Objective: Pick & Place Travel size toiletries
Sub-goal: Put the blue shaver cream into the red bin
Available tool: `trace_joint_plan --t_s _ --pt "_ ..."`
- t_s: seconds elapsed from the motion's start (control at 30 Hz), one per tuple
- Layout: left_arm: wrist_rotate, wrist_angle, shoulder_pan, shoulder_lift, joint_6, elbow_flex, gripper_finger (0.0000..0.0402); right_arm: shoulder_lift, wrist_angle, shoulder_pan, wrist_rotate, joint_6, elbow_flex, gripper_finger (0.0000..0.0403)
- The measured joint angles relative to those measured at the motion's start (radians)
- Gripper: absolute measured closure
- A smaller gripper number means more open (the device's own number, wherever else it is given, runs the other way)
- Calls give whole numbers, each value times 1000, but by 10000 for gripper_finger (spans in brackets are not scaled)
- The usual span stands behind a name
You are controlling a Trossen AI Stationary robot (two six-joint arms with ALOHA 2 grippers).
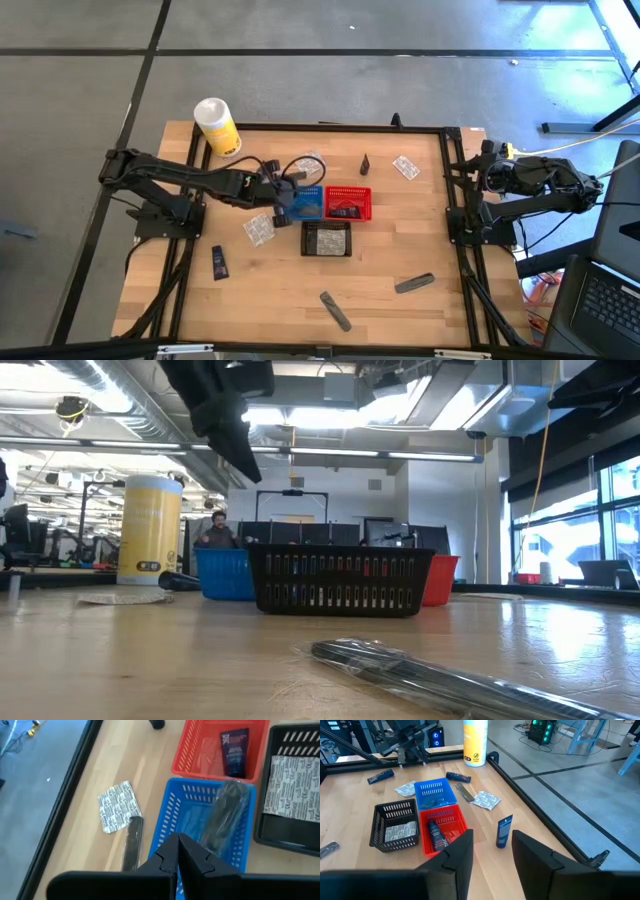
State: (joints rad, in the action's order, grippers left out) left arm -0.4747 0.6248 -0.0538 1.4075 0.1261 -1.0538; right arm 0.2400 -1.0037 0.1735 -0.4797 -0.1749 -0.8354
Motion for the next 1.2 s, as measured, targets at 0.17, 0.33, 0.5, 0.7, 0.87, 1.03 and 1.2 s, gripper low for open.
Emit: trace_joint_plan --t_s 0.17,0.33,0.5,0.7,0.87,1.03,1.2 --pt "3 -44 -1 -2 -2 0 400 0 0 0 0 0 0 267" --pt "12 -54 0 -4 -6 0 383 0 0 0 0 0 0 257" --pt "34 -78 -6 -4 -25 0 329 0 0 0 0 0 0 246" --pt "65 -82 -5 -4 -36 0 262 0 0 0 0 0 0 233" --pt "73 -82 -6 -4 -51 0 245 0 0 0 0 0 0 223" --pt "72 -96 -6 -4 -51 0 251 0 0 0 0 0 0 215" --pt "76 -124 -6 -4 -51 0 256 0 0 0 0 0 0 209"
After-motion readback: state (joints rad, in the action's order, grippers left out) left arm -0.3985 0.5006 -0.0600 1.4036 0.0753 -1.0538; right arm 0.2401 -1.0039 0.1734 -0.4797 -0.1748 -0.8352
